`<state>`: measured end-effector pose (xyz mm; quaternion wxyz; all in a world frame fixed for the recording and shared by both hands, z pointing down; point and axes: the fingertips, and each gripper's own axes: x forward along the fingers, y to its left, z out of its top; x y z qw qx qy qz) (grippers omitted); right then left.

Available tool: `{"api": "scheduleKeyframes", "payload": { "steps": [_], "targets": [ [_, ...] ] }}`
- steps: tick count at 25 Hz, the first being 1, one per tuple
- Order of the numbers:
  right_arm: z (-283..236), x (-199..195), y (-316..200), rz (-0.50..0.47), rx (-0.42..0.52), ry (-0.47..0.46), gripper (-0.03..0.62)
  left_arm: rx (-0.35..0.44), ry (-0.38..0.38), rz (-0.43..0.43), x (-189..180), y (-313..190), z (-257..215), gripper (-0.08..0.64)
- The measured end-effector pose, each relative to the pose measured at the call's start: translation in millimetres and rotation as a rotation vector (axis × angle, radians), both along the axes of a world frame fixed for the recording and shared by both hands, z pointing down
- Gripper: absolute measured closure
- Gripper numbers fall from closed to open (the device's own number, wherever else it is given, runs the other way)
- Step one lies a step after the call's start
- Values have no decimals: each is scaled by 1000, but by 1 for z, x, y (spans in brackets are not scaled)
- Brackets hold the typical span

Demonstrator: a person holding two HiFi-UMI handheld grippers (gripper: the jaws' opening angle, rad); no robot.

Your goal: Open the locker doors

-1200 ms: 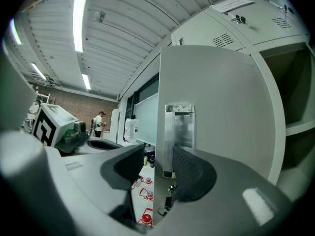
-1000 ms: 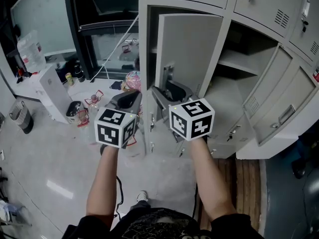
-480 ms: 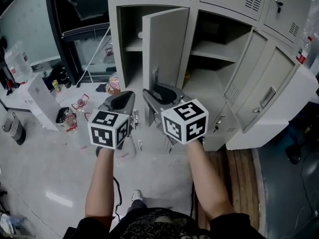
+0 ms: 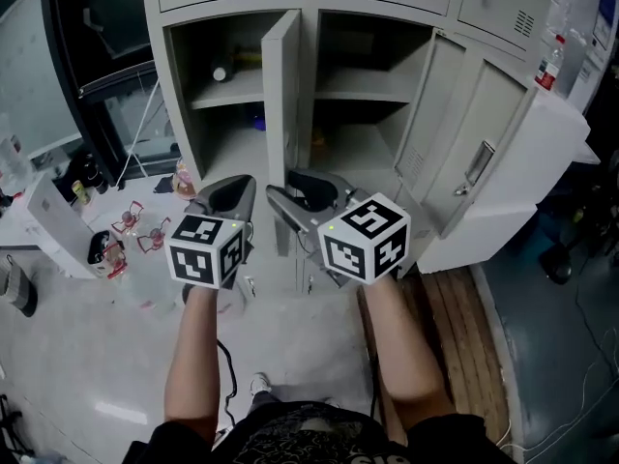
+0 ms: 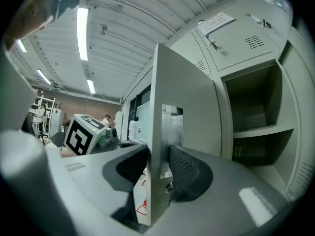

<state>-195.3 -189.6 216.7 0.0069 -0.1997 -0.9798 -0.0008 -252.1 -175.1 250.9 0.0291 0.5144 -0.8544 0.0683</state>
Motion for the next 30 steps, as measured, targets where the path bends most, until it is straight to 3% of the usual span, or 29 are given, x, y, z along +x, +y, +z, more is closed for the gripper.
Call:
{"api": "scheduleKeyframes", "payload": {
  "steps": [12, 22, 30],
  "targets": [
    [-2, 34, -63, 88, -33, -18, 445, -18, 1, 164, 26, -69, 3, 557],
    [1, 55, -129, 288, -64, -37, 484, -28, -5, 301, 47, -120, 6, 557],
    [0, 60, -148, 322, -59, -37, 472, -31, -13, 377, 59, -147, 4, 557]
  ]
}}
